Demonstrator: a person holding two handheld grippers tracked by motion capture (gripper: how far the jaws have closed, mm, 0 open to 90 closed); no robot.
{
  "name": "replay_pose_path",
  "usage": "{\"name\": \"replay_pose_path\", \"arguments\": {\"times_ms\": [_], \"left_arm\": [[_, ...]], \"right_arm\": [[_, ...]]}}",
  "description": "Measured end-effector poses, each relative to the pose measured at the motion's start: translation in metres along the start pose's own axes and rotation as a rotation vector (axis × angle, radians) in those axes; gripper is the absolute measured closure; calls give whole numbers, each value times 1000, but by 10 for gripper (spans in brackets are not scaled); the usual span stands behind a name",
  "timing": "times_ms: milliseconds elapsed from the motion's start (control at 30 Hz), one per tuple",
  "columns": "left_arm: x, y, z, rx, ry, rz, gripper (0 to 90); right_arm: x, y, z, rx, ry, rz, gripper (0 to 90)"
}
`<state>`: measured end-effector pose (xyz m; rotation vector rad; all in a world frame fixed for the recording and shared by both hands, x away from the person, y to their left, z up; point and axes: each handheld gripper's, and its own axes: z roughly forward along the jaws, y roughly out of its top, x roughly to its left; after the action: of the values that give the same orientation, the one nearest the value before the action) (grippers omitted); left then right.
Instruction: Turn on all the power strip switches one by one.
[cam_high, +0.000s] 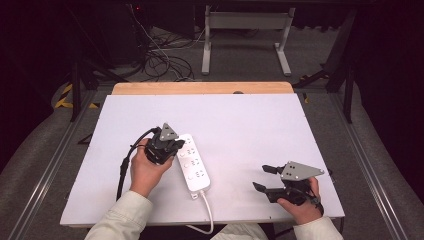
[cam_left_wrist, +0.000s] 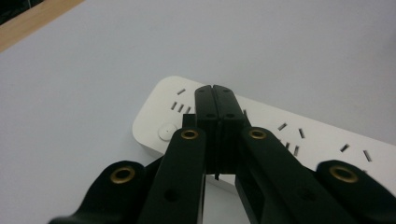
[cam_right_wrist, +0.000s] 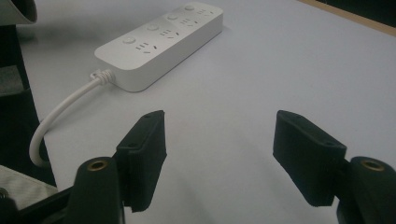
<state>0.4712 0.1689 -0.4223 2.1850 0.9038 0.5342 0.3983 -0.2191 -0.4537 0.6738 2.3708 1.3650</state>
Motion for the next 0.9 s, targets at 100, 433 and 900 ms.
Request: {"name": "replay_pose_path", "arguments": {"times_ms": [100, 433, 900], "left_arm": [[4, 5, -1, -8, 6, -4, 900], [21, 17, 0, -4, 19, -37, 900], [37, 10, 24, 76, 25, -59, 900]], "right_arm": [[0, 0, 0, 0, -1, -1, 355], [0, 0, 0, 1, 0, -1, 355], [0, 0, 1, 4, 6, -2, 358]]}}
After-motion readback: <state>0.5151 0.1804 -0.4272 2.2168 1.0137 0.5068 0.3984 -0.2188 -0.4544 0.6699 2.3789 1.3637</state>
